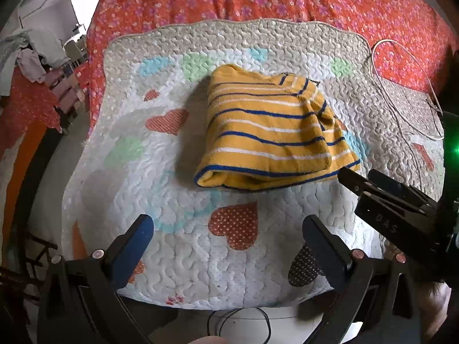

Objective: Fold small clothes

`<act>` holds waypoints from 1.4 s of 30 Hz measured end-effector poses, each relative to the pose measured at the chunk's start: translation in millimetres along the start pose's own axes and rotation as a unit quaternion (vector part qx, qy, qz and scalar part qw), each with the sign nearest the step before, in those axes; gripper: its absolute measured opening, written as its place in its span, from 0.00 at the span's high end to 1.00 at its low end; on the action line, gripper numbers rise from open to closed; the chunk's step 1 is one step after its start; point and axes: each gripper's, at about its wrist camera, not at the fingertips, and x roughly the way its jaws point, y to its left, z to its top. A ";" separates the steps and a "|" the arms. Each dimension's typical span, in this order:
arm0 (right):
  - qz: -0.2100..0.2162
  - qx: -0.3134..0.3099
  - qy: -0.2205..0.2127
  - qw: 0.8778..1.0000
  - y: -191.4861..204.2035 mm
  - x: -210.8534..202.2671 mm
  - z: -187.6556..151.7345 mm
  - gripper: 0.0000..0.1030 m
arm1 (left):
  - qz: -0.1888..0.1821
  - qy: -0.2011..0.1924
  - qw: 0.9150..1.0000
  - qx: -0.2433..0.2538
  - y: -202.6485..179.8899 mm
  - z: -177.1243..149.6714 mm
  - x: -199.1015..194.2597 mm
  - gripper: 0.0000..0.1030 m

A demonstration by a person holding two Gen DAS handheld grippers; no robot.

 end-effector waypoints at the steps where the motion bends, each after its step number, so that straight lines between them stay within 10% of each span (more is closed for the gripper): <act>1: 0.001 0.000 0.001 1.000 0.3 1.1 0.0 0.36 | -0.001 0.002 1.000 -0.001 0.3 -0.3 1.5 0.00; 42: -0.005 -0.012 -0.006 1.000 4.9 5.8 4.3 0.33 | -0.015 0.024 1.000 -0.002 -3.4 -6.2 19.7 0.00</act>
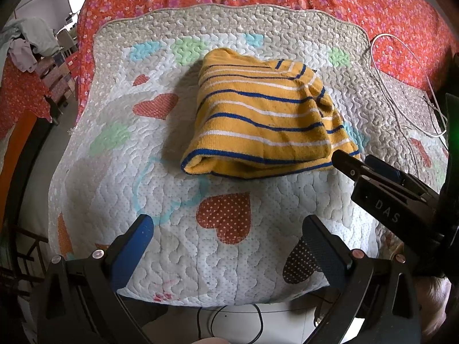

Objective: Fold small clothes

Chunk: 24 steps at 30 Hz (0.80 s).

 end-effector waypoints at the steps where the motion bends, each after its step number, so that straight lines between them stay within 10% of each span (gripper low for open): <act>1: 0.000 0.001 0.000 1.000 0.0 -0.2 -0.1 0.33 | 0.000 0.000 1.000 0.000 0.1 0.1 0.1 0.00; 24: 0.000 -0.002 -0.006 1.000 1.6 -1.8 0.7 0.33 | 0.001 0.004 1.000 -0.002 0.7 -3.5 5.9 0.00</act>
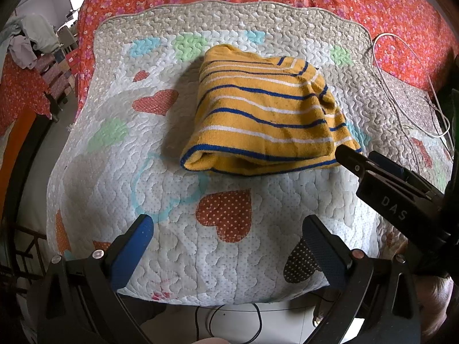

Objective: Fold small clothes

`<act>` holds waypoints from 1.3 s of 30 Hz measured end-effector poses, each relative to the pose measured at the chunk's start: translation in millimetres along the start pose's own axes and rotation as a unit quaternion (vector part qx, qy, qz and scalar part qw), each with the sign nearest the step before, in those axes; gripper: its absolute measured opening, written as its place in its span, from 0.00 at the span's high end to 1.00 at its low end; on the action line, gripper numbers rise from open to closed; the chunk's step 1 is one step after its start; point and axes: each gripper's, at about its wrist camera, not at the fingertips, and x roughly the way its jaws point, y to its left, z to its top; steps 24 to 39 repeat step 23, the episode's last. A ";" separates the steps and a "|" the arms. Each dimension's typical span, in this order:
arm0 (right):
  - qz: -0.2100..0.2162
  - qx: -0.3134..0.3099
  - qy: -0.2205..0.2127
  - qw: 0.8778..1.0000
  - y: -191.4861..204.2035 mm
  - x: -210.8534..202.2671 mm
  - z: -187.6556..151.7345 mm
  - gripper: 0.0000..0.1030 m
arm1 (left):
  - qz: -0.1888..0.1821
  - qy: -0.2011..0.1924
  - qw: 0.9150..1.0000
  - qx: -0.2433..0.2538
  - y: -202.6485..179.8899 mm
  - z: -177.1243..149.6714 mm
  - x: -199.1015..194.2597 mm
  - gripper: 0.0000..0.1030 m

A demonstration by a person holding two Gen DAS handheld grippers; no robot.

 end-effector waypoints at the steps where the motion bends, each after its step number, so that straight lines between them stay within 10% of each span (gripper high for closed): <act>1: 0.000 0.000 0.000 1.000 0.1 -0.1 0.3 0.33 | 0.000 0.000 1.000 0.000 -0.3 -0.4 0.2 0.00; 39: -0.001 -0.005 -0.002 1.000 2.4 0.2 1.6 0.32 | 0.005 0.008 1.000 -0.005 6.0 -2.7 3.4 0.00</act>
